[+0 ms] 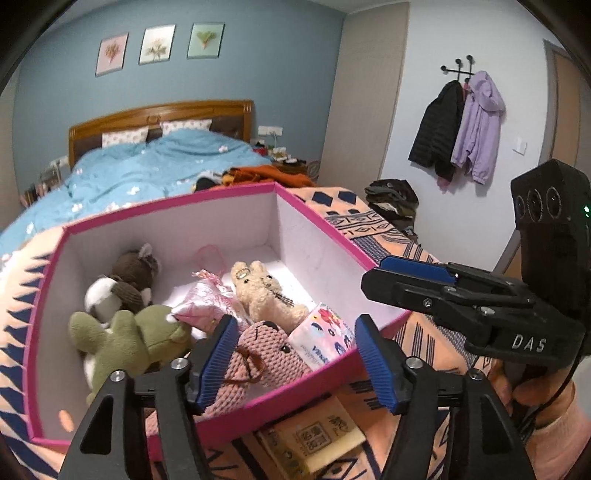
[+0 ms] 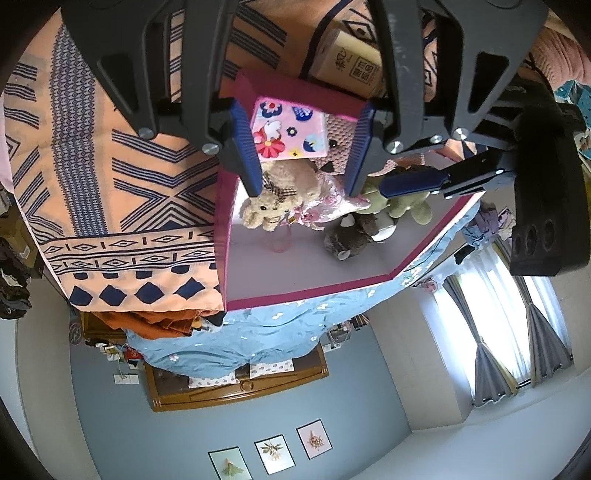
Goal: Organize objects
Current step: 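Move the right gripper down to the cream-and-gold tissue pack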
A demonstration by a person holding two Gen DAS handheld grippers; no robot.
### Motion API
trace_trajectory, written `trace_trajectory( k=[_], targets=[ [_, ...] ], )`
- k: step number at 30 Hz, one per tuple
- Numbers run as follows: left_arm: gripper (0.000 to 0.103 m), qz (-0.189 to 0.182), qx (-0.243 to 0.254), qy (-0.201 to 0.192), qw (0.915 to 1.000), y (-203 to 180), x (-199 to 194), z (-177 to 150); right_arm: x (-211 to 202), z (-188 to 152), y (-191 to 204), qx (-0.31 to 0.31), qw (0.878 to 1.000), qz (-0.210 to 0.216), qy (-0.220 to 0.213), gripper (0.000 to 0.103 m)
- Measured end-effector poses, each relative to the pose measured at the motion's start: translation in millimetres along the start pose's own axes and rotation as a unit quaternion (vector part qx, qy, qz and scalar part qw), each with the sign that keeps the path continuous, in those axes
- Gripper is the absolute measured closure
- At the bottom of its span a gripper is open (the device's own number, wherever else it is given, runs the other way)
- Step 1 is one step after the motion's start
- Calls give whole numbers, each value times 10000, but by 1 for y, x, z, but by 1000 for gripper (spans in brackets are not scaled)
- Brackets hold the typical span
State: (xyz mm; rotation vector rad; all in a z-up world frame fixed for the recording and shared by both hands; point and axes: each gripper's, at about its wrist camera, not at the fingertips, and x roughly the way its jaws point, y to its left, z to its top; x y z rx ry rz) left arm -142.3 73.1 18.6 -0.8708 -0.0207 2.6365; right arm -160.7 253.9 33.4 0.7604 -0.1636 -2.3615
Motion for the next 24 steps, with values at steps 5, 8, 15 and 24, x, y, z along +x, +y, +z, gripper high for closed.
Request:
trace_trajectory(
  k=[5, 8, 15, 24],
  targets=[
    [24, 102, 237, -329, 9991, -6, -32, -11, -16, -8, 9, -86, 9997, 211, -104, 50],
    [22, 106, 333, -438, 9984, -11, -49, -20, -25, -16, 16, -140, 9989, 435, -120, 42],
    [21, -18, 242, -46, 9997, -7, -51, -60, -25, -53, 30, -296, 9959, 805, 284, 23],
    [32, -284, -436, 878, 9948, 15, -6, -89, 18, -84, 8, 474, 9895, 855, 1062, 23]
  ],
)
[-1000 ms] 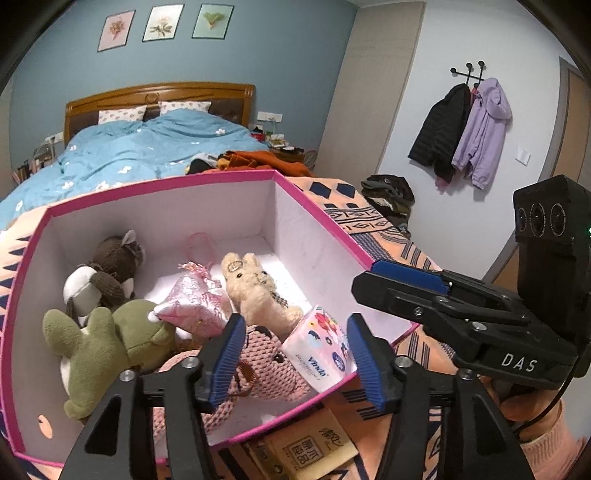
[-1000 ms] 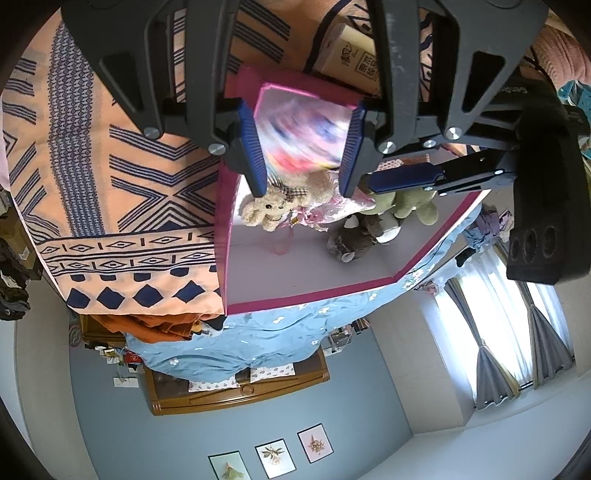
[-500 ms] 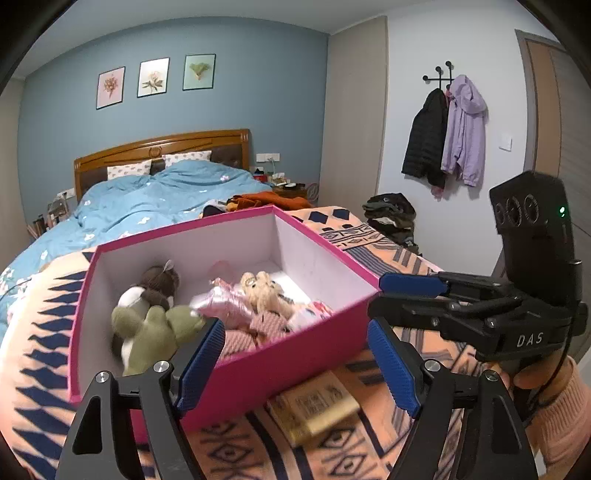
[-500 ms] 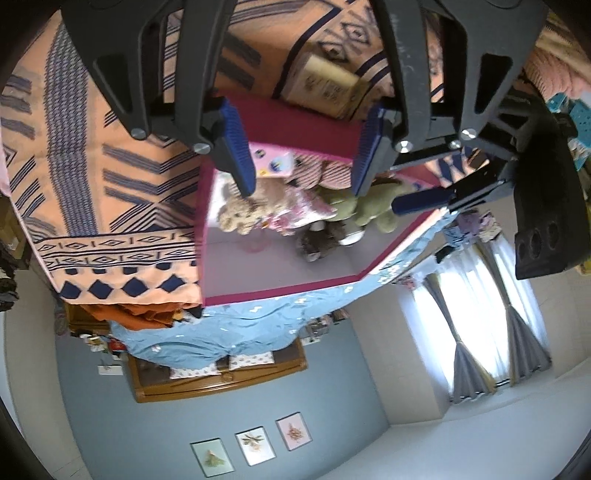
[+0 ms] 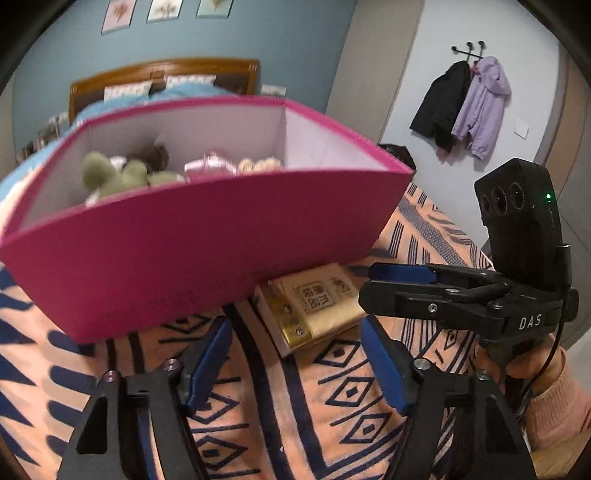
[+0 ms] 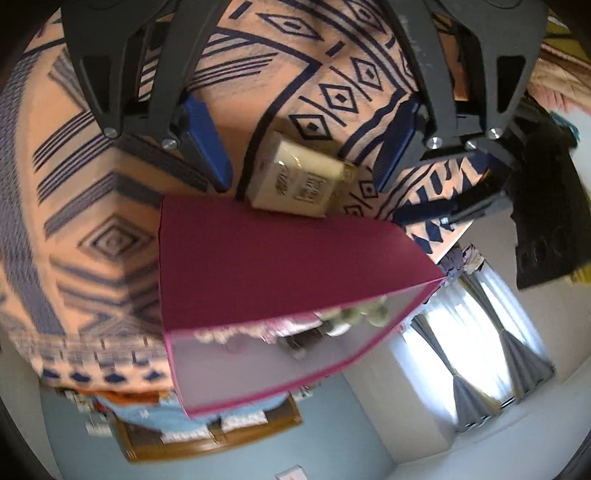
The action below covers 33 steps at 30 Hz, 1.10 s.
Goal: Organize objects
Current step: 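Move the right gripper down to the cream-and-gold tissue pack, then grasp the cream-and-gold tissue pack with the right gripper and lift it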
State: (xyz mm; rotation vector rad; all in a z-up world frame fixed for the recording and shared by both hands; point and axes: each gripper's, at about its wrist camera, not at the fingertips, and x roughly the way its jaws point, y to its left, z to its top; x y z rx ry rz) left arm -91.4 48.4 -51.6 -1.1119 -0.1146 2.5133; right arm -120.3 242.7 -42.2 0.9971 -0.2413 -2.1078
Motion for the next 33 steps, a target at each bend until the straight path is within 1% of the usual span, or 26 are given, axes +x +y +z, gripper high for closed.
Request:
trace_trajectory(
  k=[2, 4, 5, 7, 8, 9, 10, 11, 13, 16, 22, 24, 25, 27, 30, 33],
  targets=[
    [38, -41, -81, 105, 9999, 3, 7, -1, 5, -1, -6, 169, 9998, 72, 59, 23],
    [46, -123, -150, 229, 9995, 5, 14, -1, 8, -1, -7, 158, 9998, 54, 84, 24],
    [48, -199, -198, 293, 9992, 6, 18, -2, 9, -1, -7, 157, 9998, 57, 99, 26],
    [59, -363, -305, 425, 9980, 8, 25, -3, 12, -1, -6, 144, 9998, 86, 146, 30],
    [60, -430, -331, 479, 9974, 8, 27, -4, 14, -1, -7, 146, 9997, 80, 172, 34],
    [61, -406, -326, 493, 9974, 8, 28, -5, 16, -1, -7, 161, 9996, 82, 206, 38],
    [61, -403, -305, 497, 9975, 7, 28, -6, 18, -1, -8, 187, 9994, 115, 256, 47],
    [61, -412, -298, 491, 9975, 6, 27, -6, 20, -1, -9, 205, 9993, 95, 286, 50],
    [61, -468, -279, 502, 9973, 5, 24, -8, 21, -1, -11, 205, 9993, 72, 320, 52],
    [61, -492, -223, 543, 9971, 3, 19, -13, 19, -2, -12, 208, 9992, 84, 340, 52],
    [61, -411, -50, 625, 9972, -1, 2, -30, 15, -9, -1, 45, 9986, 186, 488, 52],
    [61, -426, -92, 654, 9969, 0, -1, -27, 15, -13, 3, -35, 9981, 248, 565, 52],
    [59, -434, -133, 628, 9970, 4, -6, -29, 14, -15, 6, -85, 9976, 292, 618, 52],
    [58, -404, -137, 513, 9978, 5, -12, -29, 13, -19, 10, -198, 9967, 349, 700, 52],
    [58, -467, -270, 461, 9975, 11, -13, -26, 10, -20, 13, -212, 9972, 311, 654, 52],
    [58, -406, -321, 495, 9974, 13, -8, -24, 10, -18, 5, -26, 9978, 330, 570, 52]
  ],
)
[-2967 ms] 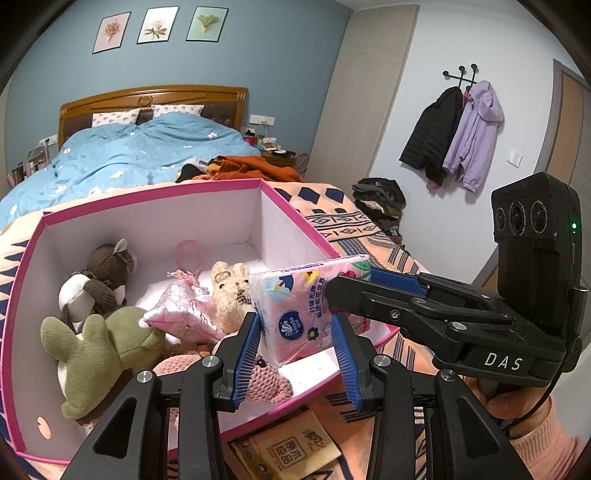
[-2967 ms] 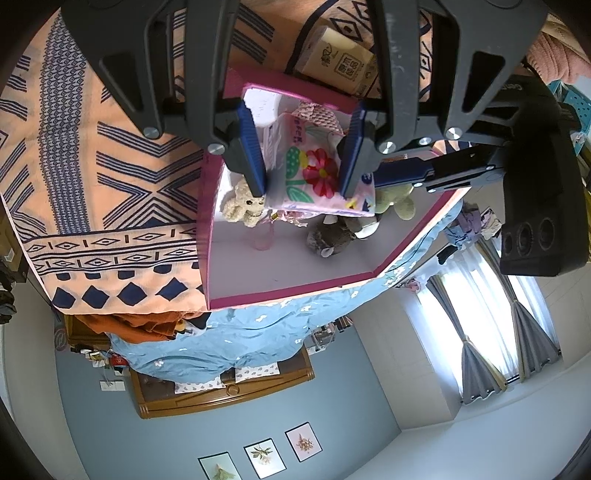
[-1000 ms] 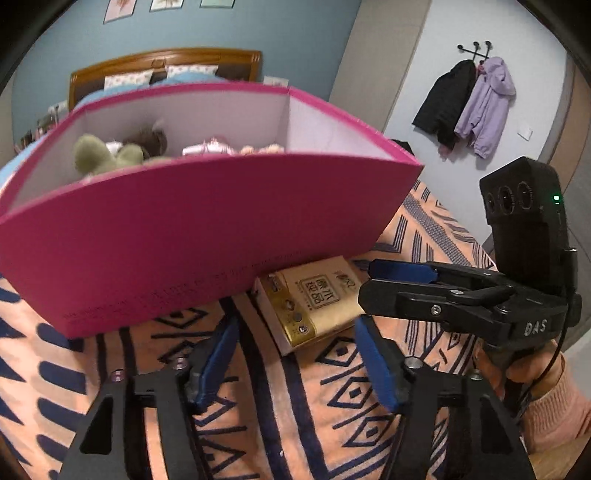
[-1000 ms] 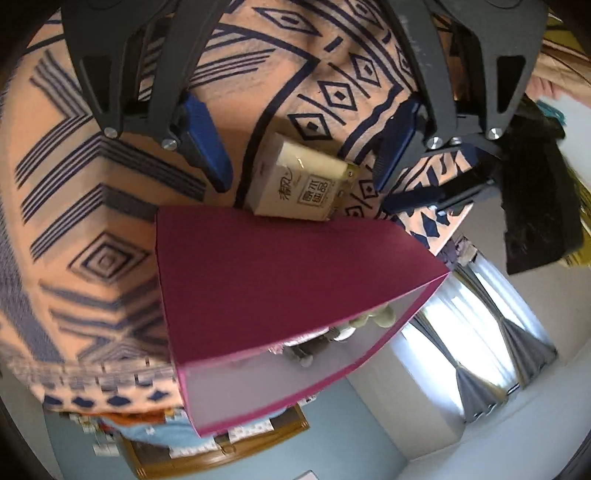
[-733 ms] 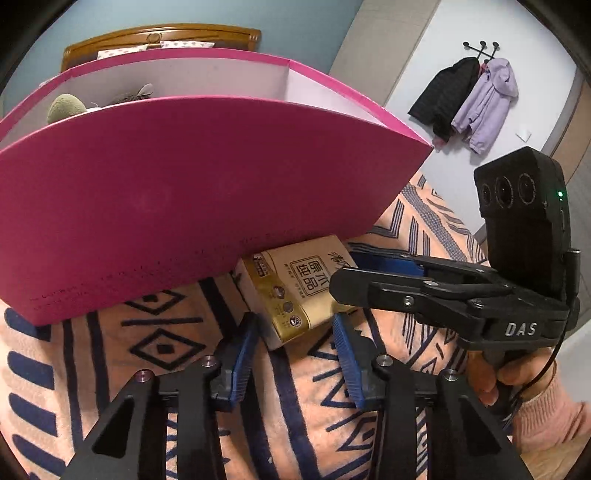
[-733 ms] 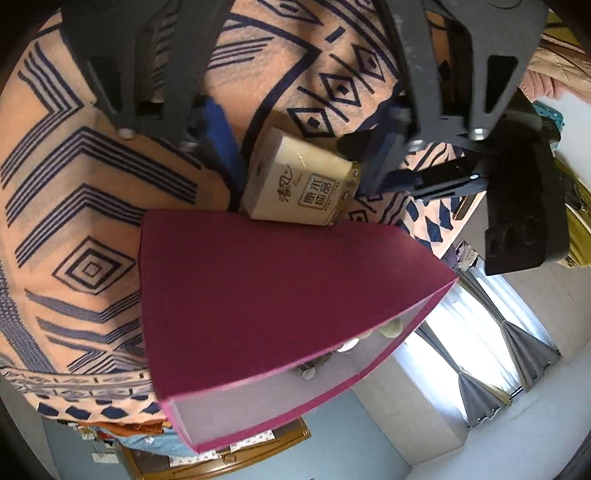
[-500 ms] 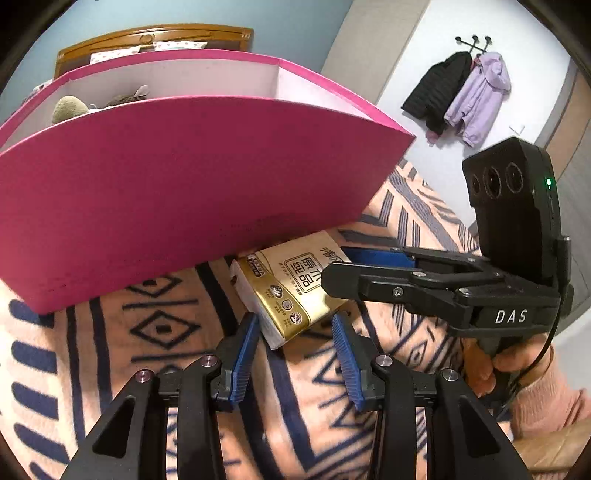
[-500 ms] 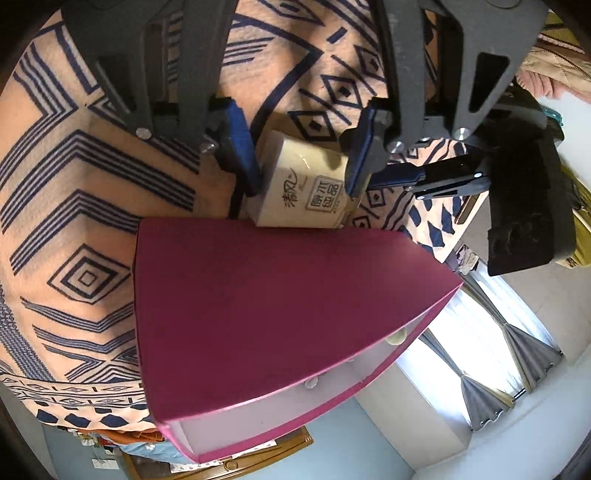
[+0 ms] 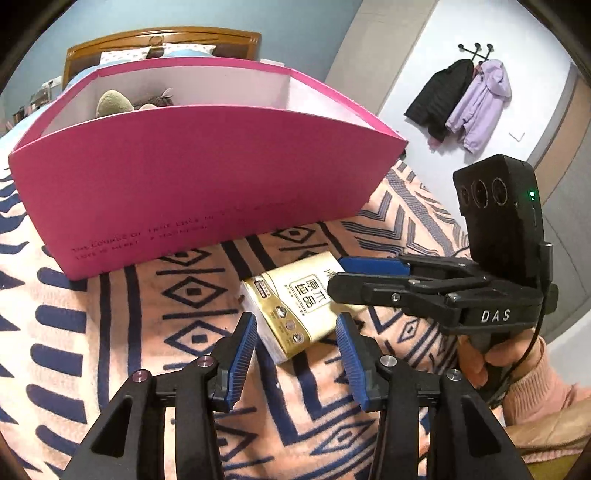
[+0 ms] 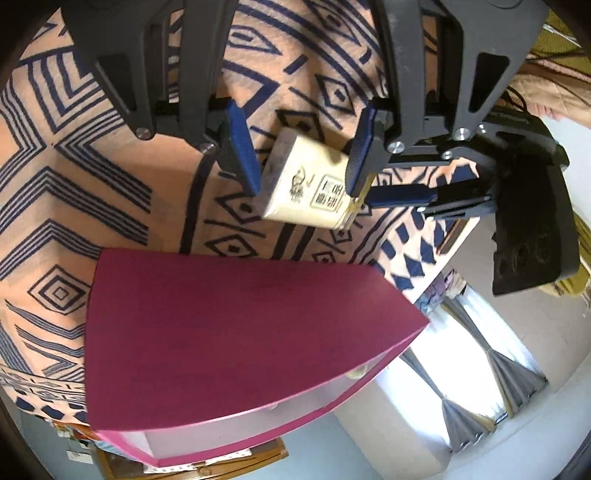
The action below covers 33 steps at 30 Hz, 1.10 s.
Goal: Organize objects
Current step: 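Grasp the cream-and-gold tissue pack with the right gripper and lift it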
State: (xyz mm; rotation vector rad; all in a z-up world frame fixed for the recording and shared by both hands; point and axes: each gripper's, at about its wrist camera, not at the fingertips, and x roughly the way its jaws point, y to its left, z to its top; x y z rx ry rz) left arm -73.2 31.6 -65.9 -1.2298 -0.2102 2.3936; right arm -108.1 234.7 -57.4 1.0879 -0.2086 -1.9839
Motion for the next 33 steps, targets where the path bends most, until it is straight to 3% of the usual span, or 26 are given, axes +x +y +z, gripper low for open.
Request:
trace_trajectory(
  k=[14, 33],
  targets=[
    [60, 3, -100, 59, 9999, -7, 9, -2, 3, -3, 3, 83, 9999, -58, 21, 52],
    [62, 17, 47, -246, 9997, -20, -7, 6, -11, 3, 23, -108, 9983, -334, -455, 53]
  ],
)
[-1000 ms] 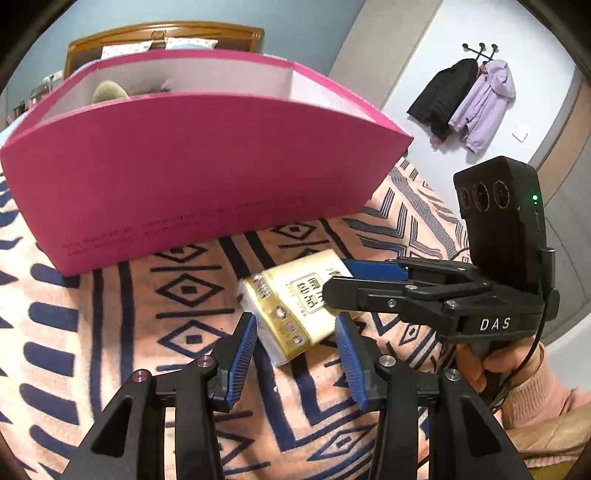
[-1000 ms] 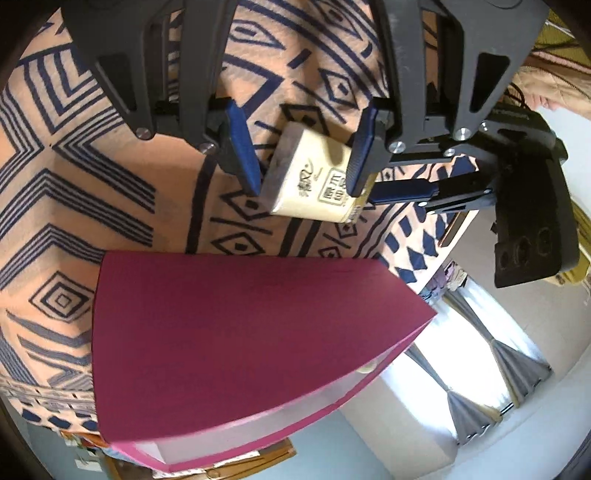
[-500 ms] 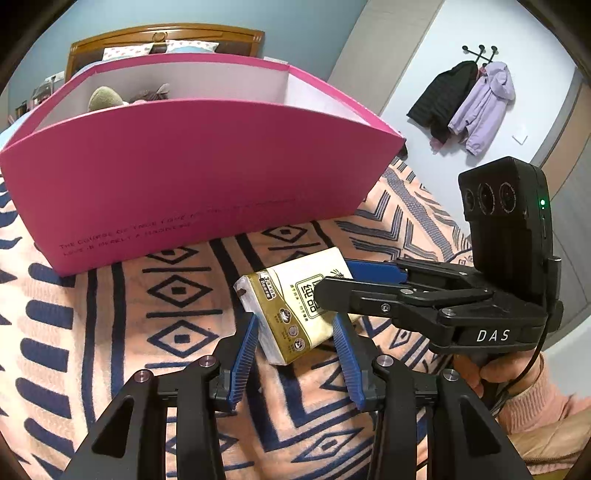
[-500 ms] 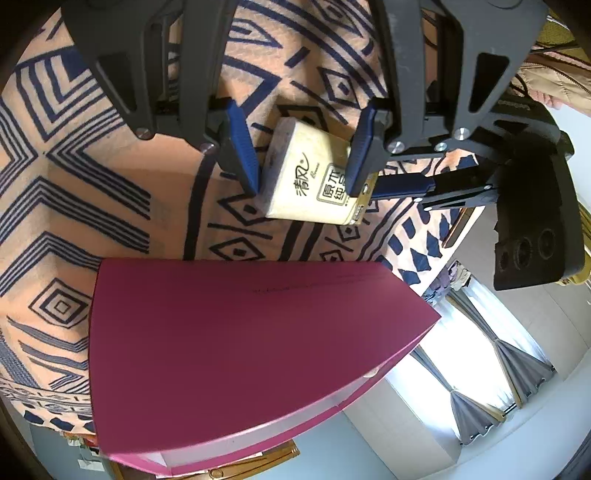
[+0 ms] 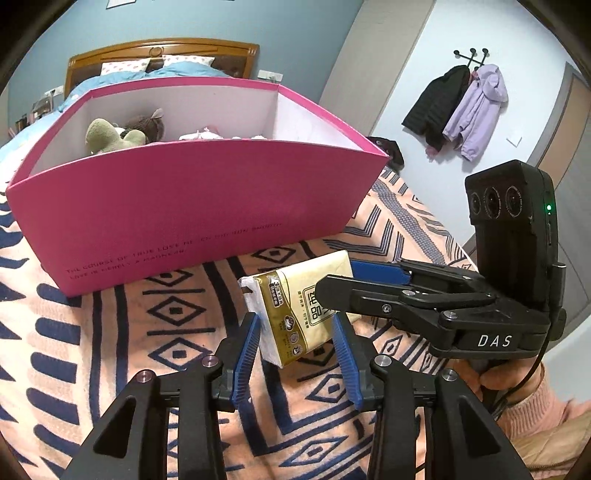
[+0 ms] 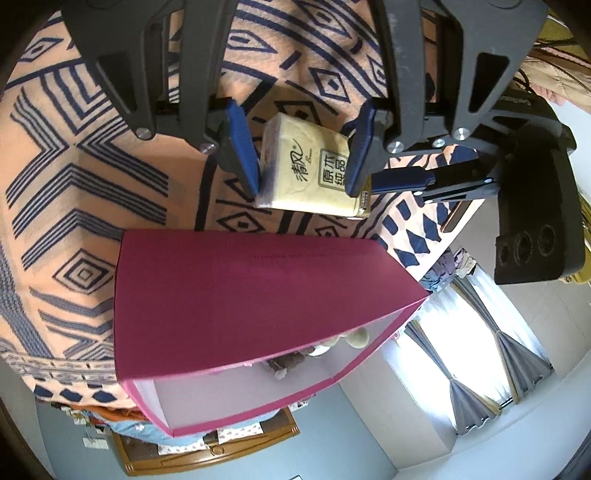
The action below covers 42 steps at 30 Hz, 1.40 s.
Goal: Organize objects
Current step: 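Grasp the cream-and-gold tissue pack with the right gripper and lift it, then carry the cream-and-gold tissue pack with the right gripper over the pink box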
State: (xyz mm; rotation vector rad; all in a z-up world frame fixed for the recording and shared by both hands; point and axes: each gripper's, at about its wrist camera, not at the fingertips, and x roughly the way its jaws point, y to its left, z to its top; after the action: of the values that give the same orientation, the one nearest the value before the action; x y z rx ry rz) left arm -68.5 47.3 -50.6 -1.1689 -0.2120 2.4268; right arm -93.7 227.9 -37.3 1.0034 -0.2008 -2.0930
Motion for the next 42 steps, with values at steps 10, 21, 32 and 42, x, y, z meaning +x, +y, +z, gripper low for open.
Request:
trace_trajectory(
  k=[10, 21, 32, 42],
  targets=[
    [62, 23, 141, -192, 9997, -9, -10, 7, -4, 6, 10, -122, 9998, -70, -153, 53],
    [62, 59, 348, -462, 9983, -17, -26, 19, -16, 19, 18, -268, 9987, -128, -418, 53],
    [62, 74, 452, -656, 9968, -22, -38, 32, -24, 30, 19, -337, 9974, -154, -620, 53],
    [62, 96, 518, -815, 9953, -24, -45, 40, -30, 43, 25, -469, 9959, -197, -748, 53]
  ],
)
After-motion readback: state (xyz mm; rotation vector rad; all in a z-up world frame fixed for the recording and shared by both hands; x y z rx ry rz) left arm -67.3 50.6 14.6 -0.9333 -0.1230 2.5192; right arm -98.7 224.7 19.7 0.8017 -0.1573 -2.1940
